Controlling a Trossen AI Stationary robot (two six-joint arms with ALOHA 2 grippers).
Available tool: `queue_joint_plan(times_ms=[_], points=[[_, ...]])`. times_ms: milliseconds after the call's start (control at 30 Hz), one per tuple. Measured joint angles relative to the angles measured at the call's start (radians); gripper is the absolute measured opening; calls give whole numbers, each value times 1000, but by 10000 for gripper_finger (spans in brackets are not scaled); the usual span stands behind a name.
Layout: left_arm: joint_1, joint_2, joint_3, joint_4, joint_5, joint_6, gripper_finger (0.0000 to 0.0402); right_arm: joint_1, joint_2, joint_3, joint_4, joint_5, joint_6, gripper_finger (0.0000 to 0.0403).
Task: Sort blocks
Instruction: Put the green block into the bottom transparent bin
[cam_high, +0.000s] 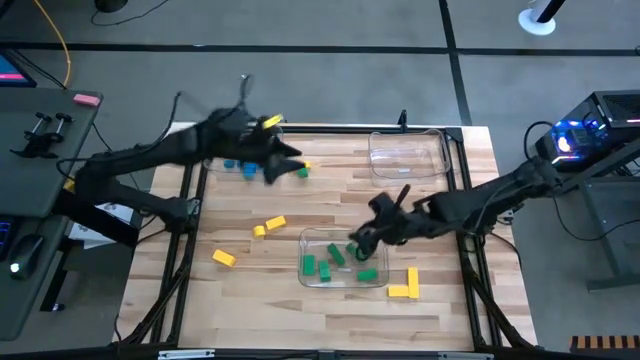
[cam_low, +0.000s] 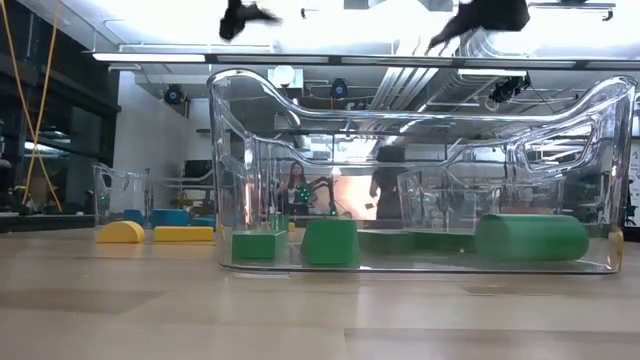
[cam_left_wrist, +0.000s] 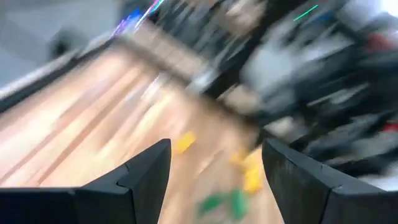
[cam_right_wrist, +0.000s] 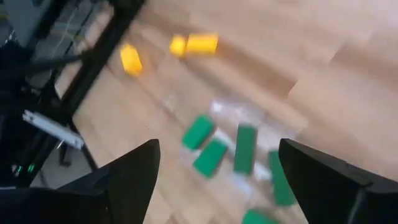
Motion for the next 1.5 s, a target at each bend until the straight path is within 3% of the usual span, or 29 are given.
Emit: queue_joint_plan(times_ms=[167,300,600,933,1500], points=[[138,313,343,-555,-62,212,239,-28,-33,154,-195,102,-85,325],[207,559,488,-791,-145,302,239,-32,-34,257,-302,165,-130,325],[228,828,510,-692,-156,359,239,-32,-33,251,-307,196,-128,326],[199,911,512,-666,-235,516,239,-29,-32,201,-301,184,-63,326],[195,1001,509,-669,-260,516,239,-29,-32,201,-291,192,-68,326]])
